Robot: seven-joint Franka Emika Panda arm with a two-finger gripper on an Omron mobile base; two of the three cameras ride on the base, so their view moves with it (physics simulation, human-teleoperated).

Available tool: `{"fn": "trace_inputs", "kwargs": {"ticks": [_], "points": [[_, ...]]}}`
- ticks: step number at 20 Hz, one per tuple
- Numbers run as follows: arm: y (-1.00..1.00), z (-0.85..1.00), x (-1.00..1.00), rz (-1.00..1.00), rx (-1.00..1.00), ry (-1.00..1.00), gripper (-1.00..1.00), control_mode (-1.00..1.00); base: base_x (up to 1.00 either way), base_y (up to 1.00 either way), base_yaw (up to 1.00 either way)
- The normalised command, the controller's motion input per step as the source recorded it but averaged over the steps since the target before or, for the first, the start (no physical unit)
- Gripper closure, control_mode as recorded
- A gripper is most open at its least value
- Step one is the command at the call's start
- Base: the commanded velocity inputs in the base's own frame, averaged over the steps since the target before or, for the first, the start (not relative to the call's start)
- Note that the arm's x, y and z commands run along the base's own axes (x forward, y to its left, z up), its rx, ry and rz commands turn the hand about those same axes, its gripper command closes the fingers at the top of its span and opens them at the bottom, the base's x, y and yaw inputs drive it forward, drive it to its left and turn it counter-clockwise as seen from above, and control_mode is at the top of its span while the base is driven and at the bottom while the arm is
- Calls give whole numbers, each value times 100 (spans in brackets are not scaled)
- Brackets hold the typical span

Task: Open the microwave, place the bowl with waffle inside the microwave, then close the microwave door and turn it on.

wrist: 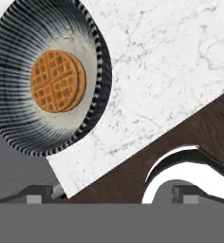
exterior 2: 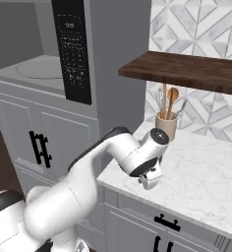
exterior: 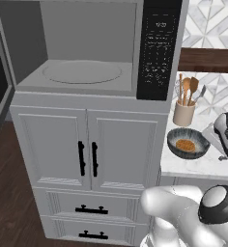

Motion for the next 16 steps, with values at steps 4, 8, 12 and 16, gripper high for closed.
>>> {"fn": "trace_inputs", "kwargs": {"ticks": [4,8,12,16], "points": [[0,-21,18,-18,-7,4,-100,-100,0,0,0],[0,-13,38,-11,-7,0,-100,-100,0,0,0],[0,-21,44,0,-5,0,-100,-100,0,0,0],[-9,-30,38,2,-1,2,-100,-100,0,0,0]]}}
